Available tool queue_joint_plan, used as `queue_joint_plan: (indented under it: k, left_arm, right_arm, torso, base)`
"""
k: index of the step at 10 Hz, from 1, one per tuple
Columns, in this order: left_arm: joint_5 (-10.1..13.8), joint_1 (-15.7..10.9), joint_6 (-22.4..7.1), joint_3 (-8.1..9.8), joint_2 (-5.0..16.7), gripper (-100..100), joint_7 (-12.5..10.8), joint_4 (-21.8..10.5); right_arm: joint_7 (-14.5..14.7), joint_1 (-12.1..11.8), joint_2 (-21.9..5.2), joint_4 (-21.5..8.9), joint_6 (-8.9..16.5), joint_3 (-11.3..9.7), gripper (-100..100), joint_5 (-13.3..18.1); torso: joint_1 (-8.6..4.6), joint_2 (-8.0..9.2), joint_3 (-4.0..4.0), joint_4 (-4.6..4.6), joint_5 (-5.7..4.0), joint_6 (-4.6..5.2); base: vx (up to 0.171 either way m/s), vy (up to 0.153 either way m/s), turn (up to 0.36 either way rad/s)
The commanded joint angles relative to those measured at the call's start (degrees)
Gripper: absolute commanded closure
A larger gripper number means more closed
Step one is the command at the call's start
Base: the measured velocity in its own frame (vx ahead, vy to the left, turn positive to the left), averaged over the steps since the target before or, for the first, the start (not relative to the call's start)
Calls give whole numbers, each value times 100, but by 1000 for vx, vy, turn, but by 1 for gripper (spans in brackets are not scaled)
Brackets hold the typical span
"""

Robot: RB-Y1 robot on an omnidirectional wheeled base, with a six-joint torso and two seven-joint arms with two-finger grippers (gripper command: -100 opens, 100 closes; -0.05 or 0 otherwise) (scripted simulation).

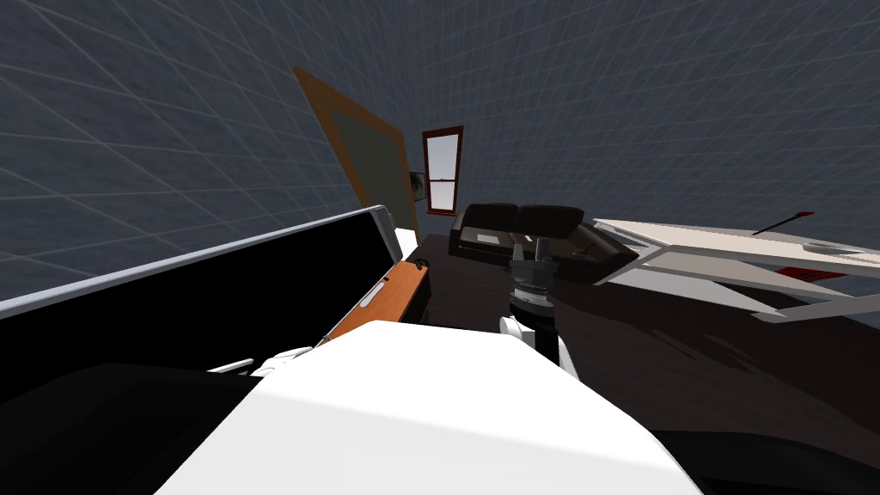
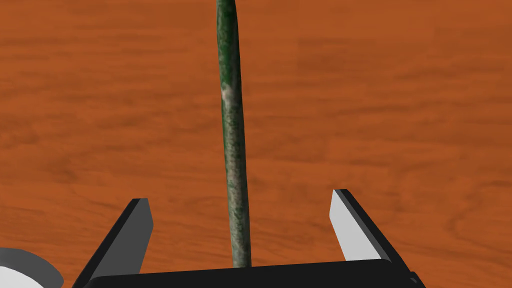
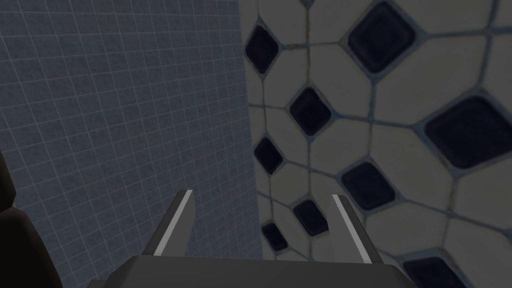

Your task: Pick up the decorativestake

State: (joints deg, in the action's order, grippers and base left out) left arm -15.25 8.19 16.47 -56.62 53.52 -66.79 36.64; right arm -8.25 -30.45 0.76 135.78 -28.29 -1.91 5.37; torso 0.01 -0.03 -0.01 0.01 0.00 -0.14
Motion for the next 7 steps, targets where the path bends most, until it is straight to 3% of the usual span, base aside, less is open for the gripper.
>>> queue_joint_plan:
  k: [1,5,6,7]
  left_arm:
    - [0,0,0,0,0,100,0,0]
    - [4,-8,5,6,0,100,-6,7]
    - [4,-8,5,6,0,0,-7,7]
    - [-12,10,59,-31,164,100,-95,97]
  right_arm:
    - [0,0,0,0,0,0,0,0]
    - [0,0,0,0,0,0,0,0]
    - [0,0,0,0,0,0,0,0]
    - [0,0,0,0,0,0,0,0]
  torso:
    - [0,0,0,0,0,0]
    - [10,2,-1,-4,5,-4]
    - [11,2,-1,-4,5,-4]
    - [11,3,-1,-4,5,-4]
  base:
    - [0,0,0]
    - [0,0,0]
    - [0,0,0]
    - [8,0,20]
